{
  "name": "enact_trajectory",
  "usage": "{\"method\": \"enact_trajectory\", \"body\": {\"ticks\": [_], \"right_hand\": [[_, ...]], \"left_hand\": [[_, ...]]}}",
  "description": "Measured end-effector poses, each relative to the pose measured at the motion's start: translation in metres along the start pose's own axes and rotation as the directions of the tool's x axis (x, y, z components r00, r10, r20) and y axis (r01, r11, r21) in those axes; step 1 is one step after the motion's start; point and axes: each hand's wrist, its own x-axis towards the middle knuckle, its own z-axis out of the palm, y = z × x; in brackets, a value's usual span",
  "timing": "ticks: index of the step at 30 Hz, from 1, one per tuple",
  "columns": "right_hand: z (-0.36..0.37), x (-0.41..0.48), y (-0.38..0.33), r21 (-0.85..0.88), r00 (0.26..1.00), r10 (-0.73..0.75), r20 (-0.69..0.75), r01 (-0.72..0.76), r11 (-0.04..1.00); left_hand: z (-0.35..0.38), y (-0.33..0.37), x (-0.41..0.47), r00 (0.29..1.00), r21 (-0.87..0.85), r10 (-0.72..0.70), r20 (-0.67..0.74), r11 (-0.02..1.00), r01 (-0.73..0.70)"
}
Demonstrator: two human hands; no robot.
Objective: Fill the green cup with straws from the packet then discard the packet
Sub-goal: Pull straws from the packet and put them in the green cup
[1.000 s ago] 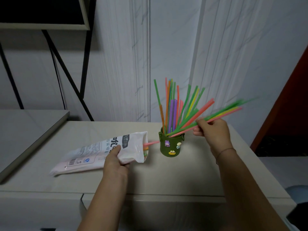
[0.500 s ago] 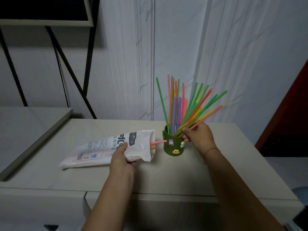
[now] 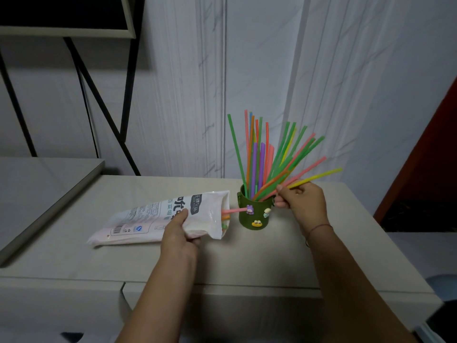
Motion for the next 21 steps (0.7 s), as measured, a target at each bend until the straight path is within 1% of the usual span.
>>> {"method": "enact_trajectory", "body": {"ticks": [4, 6, 8, 11, 13, 15, 17, 19, 21], "right_hand": [[0.002, -0.007, -0.004, 0.054, 0.993, 0.080, 0.082, -0.085, 0.995], [0.000, -0.013, -0.008, 0.029, 0.980, 0.143, 0.135, -0.148, 0.989], [-0.004, -0.019, -0.011, -0.020, 0.953, 0.228, 0.201, -0.229, 0.973], [-0.006, -0.033, -0.012, -0.063, 0.868, 0.372, 0.330, -0.373, 0.926], [-0.002, -0.043, -0.012, 0.011, 0.798, 0.443, 0.408, -0.489, 0.872], [0.006, -0.051, -0.012, 0.105, 0.722, 0.494, 0.485, -0.608, 0.787], [0.013, -0.055, -0.010, 0.148, 0.657, 0.531, 0.536, -0.692, 0.706], [0.021, -0.056, -0.007, 0.190, 0.625, 0.547, 0.557, -0.737, 0.649], [0.027, -0.058, -0.006, 0.242, 0.603, 0.561, 0.568, -0.773, 0.586]], "left_hand": [[0.000, 0.001, -0.004, 1.000, -0.009, 0.017, 0.014, 1.000, -0.017], [0.000, 0.000, -0.005, 0.999, 0.013, 0.042, 0.009, 0.999, -0.042], [-0.002, -0.002, -0.005, 0.998, 0.036, 0.069, 0.012, 0.997, -0.070], [-0.002, -0.004, -0.008, 0.993, 0.044, 0.112, 0.037, 0.993, -0.114], [-0.003, -0.007, -0.010, 0.989, 0.052, 0.137, 0.059, 0.989, -0.140], [-0.004, -0.012, -0.013, 0.983, 0.068, 0.167, 0.070, 0.983, -0.172], [-0.004, -0.019, -0.016, 0.970, 0.106, 0.225, 0.093, 0.966, -0.234], [-0.002, -0.023, -0.019, 0.940, 0.155, 0.307, 0.147, 0.932, -0.328], [-0.001, -0.024, -0.023, 0.896, 0.208, 0.383, 0.224, 0.880, -0.428]]}}
